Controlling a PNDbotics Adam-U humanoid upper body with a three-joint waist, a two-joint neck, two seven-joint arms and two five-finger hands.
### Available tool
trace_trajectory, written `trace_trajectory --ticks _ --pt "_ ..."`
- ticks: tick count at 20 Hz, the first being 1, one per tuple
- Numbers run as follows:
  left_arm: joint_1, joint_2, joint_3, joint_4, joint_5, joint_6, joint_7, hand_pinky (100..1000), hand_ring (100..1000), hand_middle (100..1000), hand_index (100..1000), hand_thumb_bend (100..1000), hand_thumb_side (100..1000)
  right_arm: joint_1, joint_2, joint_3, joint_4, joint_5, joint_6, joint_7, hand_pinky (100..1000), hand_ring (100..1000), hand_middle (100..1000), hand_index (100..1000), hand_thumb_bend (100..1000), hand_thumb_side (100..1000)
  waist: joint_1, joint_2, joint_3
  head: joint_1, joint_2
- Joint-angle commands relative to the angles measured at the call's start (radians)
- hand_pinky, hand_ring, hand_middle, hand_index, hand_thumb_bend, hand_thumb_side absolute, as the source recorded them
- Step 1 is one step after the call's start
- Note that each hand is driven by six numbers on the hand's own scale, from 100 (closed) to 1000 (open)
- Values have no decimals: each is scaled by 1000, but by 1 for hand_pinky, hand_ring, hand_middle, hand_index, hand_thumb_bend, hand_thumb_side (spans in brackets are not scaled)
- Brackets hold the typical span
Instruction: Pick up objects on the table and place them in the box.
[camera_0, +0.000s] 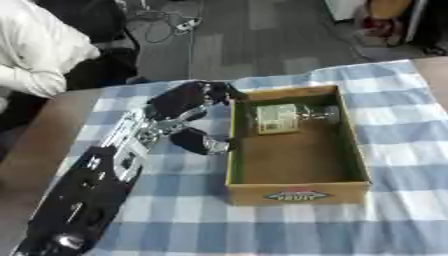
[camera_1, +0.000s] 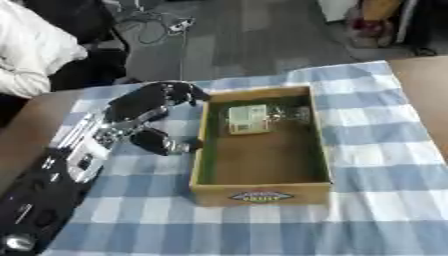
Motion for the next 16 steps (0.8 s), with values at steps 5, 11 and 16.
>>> trace_trajectory --ticks 5,11,16 --pt "79 -7 78 -315 285 167 117 626 550 706 942 406 709 49 -42 -32 -16 42 3 -31 519 470 528 779 100 965 -49 -14 49 -39 18" --pt "91 -32 90 -411 344 189 162 604 533 693 931 393 707 86 -47 -24 -16 54 9 -16 516 462 521 781 100 968 -85 -14 84 -53 40" --pt "98 -43 88 -416 344 202 157 610 541 703 936 387 714 94 -52 -15 -16 51 14 14 514 457 519 784 100 970 -92 -16 96 -51 53"
